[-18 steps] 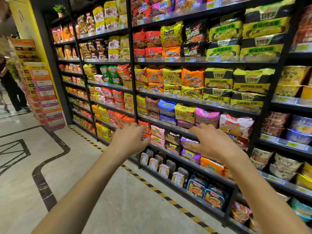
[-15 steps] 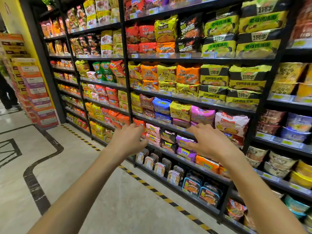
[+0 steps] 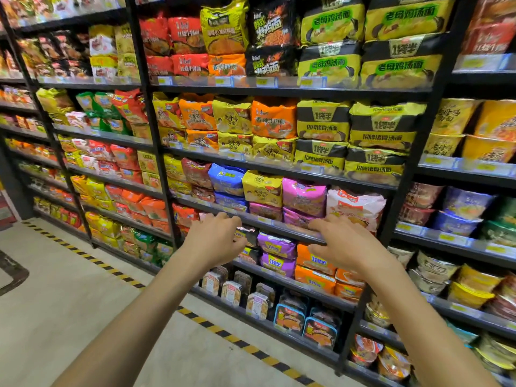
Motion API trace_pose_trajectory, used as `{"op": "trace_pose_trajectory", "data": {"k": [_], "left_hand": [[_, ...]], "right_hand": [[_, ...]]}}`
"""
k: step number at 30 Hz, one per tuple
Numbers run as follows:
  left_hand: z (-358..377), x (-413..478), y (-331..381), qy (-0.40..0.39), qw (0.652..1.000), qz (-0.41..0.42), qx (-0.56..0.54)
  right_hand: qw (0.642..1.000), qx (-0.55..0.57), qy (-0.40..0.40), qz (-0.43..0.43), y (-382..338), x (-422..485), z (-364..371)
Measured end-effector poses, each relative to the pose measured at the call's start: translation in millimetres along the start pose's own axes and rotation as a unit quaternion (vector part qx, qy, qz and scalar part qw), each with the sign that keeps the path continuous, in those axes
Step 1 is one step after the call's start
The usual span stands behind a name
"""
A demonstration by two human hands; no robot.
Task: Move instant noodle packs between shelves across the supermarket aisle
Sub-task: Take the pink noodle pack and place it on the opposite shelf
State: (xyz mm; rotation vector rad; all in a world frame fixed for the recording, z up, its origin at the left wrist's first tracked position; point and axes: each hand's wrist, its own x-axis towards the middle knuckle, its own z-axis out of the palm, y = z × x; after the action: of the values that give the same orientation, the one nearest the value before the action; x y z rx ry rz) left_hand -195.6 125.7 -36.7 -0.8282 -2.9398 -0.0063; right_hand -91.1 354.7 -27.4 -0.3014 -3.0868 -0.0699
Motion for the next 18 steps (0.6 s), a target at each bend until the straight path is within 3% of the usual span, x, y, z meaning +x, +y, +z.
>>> {"op": "trace_pose_trajectory", "data": {"k": [7,18], "left_hand": [[30.3,124.1,13.2,-0.023,0.996,0.087,-0.021],[94.9,268.4,93.3,-0.062,0.974,0.217,-0.029]], "right_hand": [[0.996,0.014,-0.026,0.086,38.1,79.2,21.2],[0.969,0.008,-0.067,0.237,130.6,137.3,74.2]]}}
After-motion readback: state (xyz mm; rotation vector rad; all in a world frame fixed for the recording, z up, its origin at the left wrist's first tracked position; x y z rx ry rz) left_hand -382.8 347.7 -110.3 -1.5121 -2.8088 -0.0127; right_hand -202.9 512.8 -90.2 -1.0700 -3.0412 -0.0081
